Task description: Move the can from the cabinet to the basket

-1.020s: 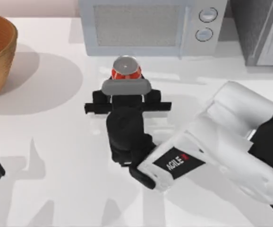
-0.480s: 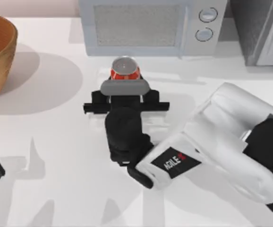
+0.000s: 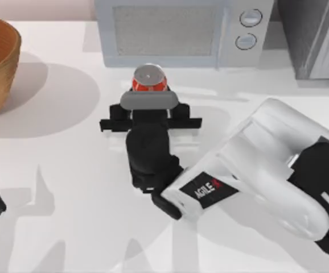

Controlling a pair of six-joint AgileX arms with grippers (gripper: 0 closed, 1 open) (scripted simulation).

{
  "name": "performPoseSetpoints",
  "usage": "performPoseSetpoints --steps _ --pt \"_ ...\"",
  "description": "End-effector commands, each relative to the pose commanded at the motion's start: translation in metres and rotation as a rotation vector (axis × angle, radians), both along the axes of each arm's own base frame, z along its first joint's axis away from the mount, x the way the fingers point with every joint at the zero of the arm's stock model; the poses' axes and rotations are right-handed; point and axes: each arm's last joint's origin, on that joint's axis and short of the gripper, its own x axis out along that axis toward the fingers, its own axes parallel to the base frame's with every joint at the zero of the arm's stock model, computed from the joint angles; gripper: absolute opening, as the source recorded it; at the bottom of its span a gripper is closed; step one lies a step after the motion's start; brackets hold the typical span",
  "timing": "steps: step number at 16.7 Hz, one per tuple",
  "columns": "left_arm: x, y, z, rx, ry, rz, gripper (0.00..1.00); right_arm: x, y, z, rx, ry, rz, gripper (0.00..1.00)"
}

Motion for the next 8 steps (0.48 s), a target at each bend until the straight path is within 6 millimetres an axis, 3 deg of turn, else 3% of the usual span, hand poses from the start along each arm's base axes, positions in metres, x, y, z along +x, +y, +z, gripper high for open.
performPoseSetpoints --steps 8 --pt "0.0000 0.0000 0.0000 0.000 0.000 0.000 1.00 0.0000 0.0000 0.0000 0.000 0.000 0.000 0.60"
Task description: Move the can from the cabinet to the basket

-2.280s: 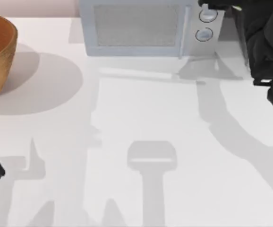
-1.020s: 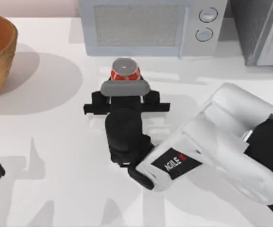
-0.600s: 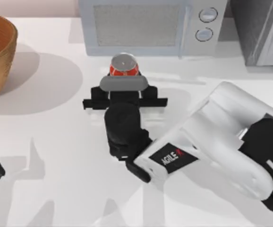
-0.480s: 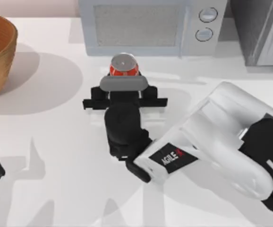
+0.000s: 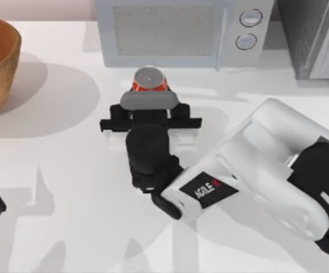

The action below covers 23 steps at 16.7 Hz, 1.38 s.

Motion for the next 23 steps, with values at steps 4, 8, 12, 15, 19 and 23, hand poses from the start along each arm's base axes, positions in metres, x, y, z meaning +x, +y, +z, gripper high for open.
performPoseSetpoints --steps 4,8,12,15,19,23 --pt "0.0000 0.0000 0.0000 0.000 0.000 0.000 1.00 0.0000 0.0000 0.0000 0.000 0.000 0.000 0.90" --pt "0.0000 0.0000 0.0000 0.000 0.000 0.000 1.00 0.0000 0.0000 0.0000 0.000 0.000 0.000 1.00" --pt "0.0000 0.0000 0.0000 0.000 0.000 0.000 1.00 0.0000 0.0000 0.0000 0.000 0.000 0.000 1.00" --pt "0.0000 0.0000 0.0000 0.000 0.000 0.000 1.00 0.0000 0.0000 0.0000 0.000 0.000 0.000 1.00" --pt "0.0000 0.0000 0.0000 0.000 0.000 0.000 1.00 0.0000 0.0000 0.0000 0.000 0.000 0.000 1.00" --pt "0.0000 0.0000 0.0000 0.000 0.000 0.000 1.00 0.0000 0.0000 0.0000 0.000 0.000 0.000 1.00"
